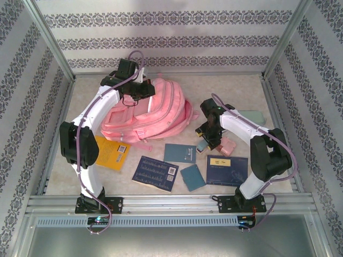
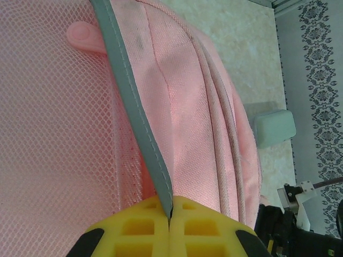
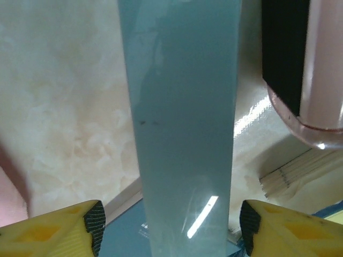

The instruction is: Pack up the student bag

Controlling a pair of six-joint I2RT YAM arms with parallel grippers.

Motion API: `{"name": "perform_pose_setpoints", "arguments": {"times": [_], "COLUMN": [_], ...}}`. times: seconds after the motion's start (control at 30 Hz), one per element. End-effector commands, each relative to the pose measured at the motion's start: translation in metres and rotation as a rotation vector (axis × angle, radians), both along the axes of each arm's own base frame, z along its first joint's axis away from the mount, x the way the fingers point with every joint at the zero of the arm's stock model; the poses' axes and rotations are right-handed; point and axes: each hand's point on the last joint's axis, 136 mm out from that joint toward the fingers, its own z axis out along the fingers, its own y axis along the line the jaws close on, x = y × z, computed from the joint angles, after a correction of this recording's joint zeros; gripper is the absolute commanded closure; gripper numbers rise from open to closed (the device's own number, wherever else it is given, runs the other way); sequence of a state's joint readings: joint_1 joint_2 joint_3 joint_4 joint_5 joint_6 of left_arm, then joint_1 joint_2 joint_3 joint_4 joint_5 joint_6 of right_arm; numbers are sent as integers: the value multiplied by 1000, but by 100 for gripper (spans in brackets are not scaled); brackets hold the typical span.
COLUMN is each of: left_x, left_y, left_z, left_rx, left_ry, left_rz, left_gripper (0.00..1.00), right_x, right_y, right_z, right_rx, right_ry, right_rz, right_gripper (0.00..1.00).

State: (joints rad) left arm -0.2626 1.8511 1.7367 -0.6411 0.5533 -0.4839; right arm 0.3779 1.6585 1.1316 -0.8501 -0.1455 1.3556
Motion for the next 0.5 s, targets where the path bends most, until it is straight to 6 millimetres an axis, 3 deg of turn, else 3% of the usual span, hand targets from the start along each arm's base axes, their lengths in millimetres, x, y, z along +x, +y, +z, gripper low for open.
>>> {"name": "perform_pose_setpoints", "arguments": {"times": [0.0, 0.2, 0.33, 0.47], "left_x": [-10, -11, -10, -8], "left_y": [-9, -10, -12, -13], "left_z": [38, 41, 50, 58], "left_rx": [-58, -67, -72, -75], "left_ry": [-87, -96, -117, -140], "left_rz": [-39, -47, -59, -72], "left_gripper": [100, 100, 100, 100], "right_x": [-4, -1, 8, 21], "right_y": [-5, -6, -9, -14], "right_z": [-9, -8, 9, 33], "right_rx": [-30, -31, -28, -25], "right_ry": [10, -13, -69, -145], "right_rz": [14, 28, 44, 80], "right_gripper": [36, 57, 74, 79]}}
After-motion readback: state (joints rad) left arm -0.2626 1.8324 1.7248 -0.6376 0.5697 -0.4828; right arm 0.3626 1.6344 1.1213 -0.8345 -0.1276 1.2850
